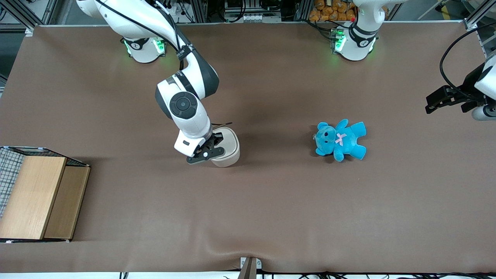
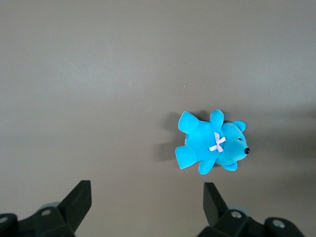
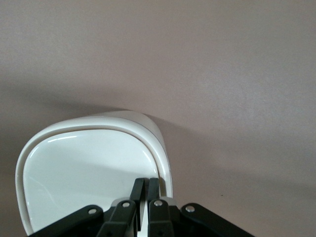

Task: Open trash can with right arm
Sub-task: 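Lower the right gripper onto the lid edge and push it open, then withdraw the right gripper away from the opened trash can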

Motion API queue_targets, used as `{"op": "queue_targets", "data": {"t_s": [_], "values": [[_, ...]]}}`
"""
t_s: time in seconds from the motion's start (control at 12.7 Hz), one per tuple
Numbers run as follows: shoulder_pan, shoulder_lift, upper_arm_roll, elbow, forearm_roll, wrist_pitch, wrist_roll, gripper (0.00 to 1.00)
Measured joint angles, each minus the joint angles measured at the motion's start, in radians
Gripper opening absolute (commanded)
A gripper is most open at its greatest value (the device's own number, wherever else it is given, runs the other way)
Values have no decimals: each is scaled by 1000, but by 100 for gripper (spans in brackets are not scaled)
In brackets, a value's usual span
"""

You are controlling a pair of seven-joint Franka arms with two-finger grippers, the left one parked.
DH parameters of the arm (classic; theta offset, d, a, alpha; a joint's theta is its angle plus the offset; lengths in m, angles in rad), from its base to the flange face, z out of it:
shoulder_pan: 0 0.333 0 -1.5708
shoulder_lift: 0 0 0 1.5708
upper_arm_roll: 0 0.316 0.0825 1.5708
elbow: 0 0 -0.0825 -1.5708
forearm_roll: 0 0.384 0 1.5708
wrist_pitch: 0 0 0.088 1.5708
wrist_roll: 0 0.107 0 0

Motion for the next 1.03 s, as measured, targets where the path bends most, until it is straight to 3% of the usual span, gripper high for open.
{"op": "queue_targets", "data": {"t_s": [0.08,0.24,0.39,0.47,0.55,1.03], "values": [[0,0,0,-2,-2,5,2,11],[0,-1,0,-1,-3,7,5,22],[-2,-12,-2,7,-3,1,11,80],[-10,-27,-2,20,-3,-25,18,94],[-25,-56,-4,36,-3,-63,20,100],[-194,-312,-9,55,54,-299,16,100]]}}
